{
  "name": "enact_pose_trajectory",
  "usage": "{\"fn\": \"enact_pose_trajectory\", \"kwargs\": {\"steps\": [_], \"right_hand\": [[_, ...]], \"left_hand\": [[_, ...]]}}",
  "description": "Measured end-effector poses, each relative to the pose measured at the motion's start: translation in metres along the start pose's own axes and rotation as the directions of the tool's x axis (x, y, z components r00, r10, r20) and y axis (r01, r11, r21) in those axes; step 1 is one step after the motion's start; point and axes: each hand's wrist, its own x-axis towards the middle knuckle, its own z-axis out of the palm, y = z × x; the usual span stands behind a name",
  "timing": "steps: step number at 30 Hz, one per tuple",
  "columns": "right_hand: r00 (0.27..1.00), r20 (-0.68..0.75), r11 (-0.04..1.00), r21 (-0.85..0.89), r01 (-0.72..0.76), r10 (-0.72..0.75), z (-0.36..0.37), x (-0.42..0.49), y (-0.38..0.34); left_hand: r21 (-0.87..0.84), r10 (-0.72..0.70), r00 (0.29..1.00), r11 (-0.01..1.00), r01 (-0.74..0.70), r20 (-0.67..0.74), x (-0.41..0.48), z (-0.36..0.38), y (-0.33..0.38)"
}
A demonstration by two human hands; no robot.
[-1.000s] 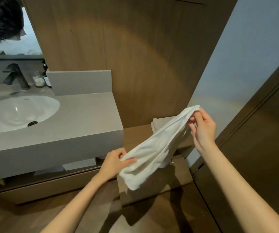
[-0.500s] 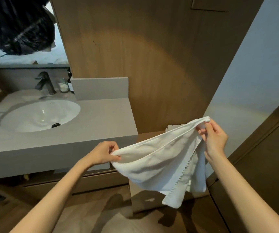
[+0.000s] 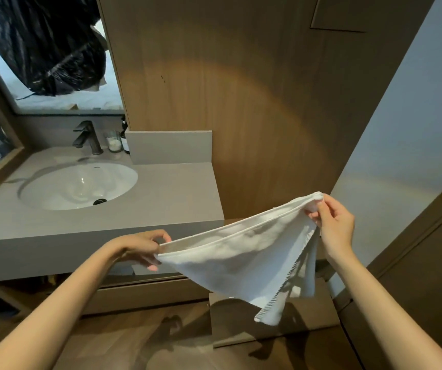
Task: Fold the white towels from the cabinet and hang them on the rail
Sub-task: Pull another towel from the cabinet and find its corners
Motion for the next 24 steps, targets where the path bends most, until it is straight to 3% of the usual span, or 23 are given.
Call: {"fn": "enact_pose_trajectory", "kwargs": {"steps": [3, 6, 8, 12, 16, 21, 24], "right_hand": [[0.999, 0.025, 0.996, -0.077, -0.038, 0.040, 0.000, 0.007, 0.008], [0.995, 0.055, 0.993, -0.085, -0.078, 0.083, 0.001, 0.008, 0.011], [0.987, 0.071, 0.990, -0.033, -0.139, 0.141, 0.004, 0.006, 0.014], [0.946, 0.200, 0.965, 0.020, -0.263, 0.254, 0.013, 0.003, 0.020], [0.929, 0.290, 0.963, 0.066, -0.262, 0.232, 0.024, -0.003, 0.021], [0.915, 0.341, 0.958, 0.106, -0.265, 0.215, 0.036, -0.002, 0.024], [0.907, 0.365, 0.948, 0.152, -0.279, 0.208, 0.045, 0.002, 0.022]], "left_hand": [[-0.172, 0.103, 0.972, 0.975, -0.140, -0.209, -0.013, -0.007, 0.013], [-0.415, 0.094, 0.899, 0.863, -0.288, -0.428, -0.026, -0.010, 0.032], [-0.513, 0.070, 0.875, 0.787, -0.344, -0.479, -0.036, -0.013, 0.042], [-0.531, 0.033, 0.877, 0.785, -0.320, -0.479, -0.049, -0.021, 0.040], [-0.719, -0.081, 0.875, 0.608, -0.337, -0.478, -0.054, -0.024, 0.029], [-0.744, -0.145, 0.763, 0.396, -0.538, -0.630, -0.061, -0.015, 0.029], [-0.683, -0.199, 0.663, 0.361, -0.636, -0.722, -0.063, -0.015, 0.031]]}}
